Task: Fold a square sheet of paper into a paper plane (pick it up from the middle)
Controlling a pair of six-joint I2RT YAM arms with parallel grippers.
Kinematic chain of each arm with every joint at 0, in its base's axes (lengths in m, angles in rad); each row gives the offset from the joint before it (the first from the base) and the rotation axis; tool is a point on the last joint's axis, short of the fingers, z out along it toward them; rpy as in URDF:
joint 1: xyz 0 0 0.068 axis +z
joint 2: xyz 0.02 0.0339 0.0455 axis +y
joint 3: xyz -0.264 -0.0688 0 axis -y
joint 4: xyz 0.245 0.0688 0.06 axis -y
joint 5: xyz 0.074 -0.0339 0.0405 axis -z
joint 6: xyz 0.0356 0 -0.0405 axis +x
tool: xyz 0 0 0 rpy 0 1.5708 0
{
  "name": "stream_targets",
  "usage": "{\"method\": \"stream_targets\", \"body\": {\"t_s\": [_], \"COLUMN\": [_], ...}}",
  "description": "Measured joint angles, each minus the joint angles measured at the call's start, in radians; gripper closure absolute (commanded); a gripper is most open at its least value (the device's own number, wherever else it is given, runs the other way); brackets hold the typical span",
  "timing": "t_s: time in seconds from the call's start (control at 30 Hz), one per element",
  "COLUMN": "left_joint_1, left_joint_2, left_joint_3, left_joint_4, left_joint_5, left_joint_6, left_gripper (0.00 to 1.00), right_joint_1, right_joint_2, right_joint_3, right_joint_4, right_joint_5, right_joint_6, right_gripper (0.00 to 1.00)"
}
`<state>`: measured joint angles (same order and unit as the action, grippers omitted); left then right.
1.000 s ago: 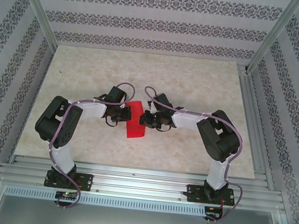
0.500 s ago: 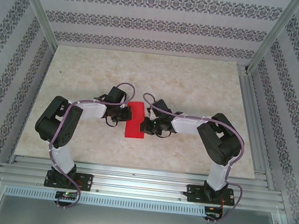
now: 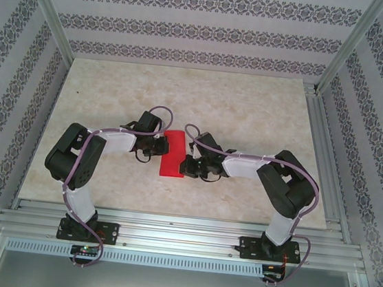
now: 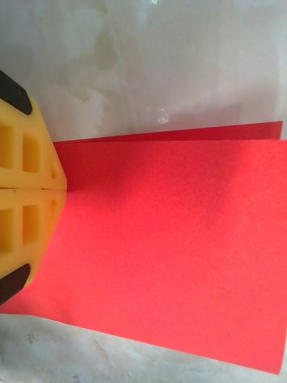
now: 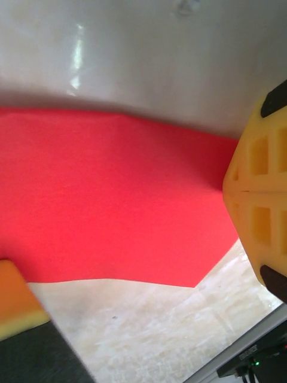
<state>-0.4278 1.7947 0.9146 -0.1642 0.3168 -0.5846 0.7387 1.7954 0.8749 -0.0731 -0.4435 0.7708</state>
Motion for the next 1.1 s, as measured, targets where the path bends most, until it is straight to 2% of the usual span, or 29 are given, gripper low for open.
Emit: {"method": "stream_targets", "body": {"t_s": [0.17, 0.33, 0.5, 0.73, 0.93, 1.1], "left_joint_1": [0.0, 0.0, 0.0, 0.0, 0.0, 0.0], "left_joint_2": [0.0, 0.0, 0.0, 0.0, 0.0, 0.0], "left_joint_3": [-0.001, -0.002, -0.002, -0.002, -0.002, -0.002], "left_joint_4": [0.003, 0.007, 0.007, 0.007, 0.006, 0.007], "left_joint_5": [0.0, 0.0, 0.0, 0.0, 0.0, 0.0], "left_joint_6": [0.0, 0.0, 0.0, 0.0, 0.001, 0.001], "left_gripper": [0.92, 0.92, 0.92, 0.92, 0.92, 0.92], "right_joint_1": [0.0, -0.009, -0.05, -0.077, -0.097, -0.127], "right_joint_2": [0.005, -0.012, -0.023, 0.108, 0.216, 0.237], "right_joint_3": [-0.027, -0.019, 0.097, 0.29, 0.306, 0.284], "right_joint_4": [0.021, 0.006, -0.018, -0.011, -0.009, 0.039], "right_joint_5": [-0.004, 0.013, 0.057, 0.093, 0.099, 0.083], "right_joint_6": [0.018, 0.016, -0.006, -0.043, -0.047, -0.036], "right_gripper": [0.97, 0.92, 0.91, 0.91, 0.92, 0.94]}}
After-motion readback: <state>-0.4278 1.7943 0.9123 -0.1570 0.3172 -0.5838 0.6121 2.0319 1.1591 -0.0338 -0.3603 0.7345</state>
